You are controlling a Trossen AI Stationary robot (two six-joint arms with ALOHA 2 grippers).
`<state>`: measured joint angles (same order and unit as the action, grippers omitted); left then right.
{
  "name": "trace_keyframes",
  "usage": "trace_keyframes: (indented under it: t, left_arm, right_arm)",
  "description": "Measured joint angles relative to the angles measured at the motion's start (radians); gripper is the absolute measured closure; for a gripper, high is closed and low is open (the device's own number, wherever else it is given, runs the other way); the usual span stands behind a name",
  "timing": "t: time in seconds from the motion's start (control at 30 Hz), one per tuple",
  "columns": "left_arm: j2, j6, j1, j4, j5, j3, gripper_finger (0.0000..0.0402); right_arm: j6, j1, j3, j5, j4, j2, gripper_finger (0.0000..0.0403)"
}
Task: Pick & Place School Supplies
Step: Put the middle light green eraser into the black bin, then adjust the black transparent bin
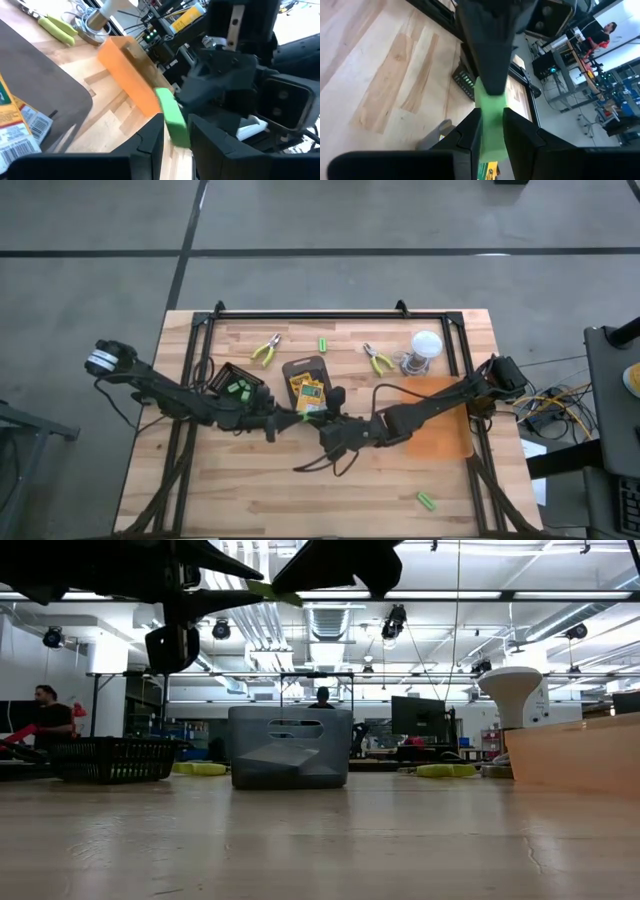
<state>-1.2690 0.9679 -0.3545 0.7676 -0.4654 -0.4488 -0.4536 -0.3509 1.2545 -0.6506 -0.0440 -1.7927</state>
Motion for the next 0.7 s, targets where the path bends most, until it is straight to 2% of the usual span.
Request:
trace_keyframes:
  t: [0.3, 0.53, 0.7]
  left_arm:
    - [0.000, -0.032, 0.016, -0.009, -0.006, 0.006, 0.0312]
    - [0.000, -0.032, 0.018, -0.029, -0.004, 0.011, 0.0342]
    - [0.000, -0.052, 0.018, -0.052, -0.004, 0.011, 0.0356]
  right_arm:
    - [0.001, -0.001, 0.000, 0.005, -0.002, 0.000, 0.0339]
    - [0.001, -0.001, 0.000, 0.005, 0.004, 0.000, 0.0356]
    - [0.058, -0.001, 0.000, 0.004, 0.011, 0.000, 0.0360]
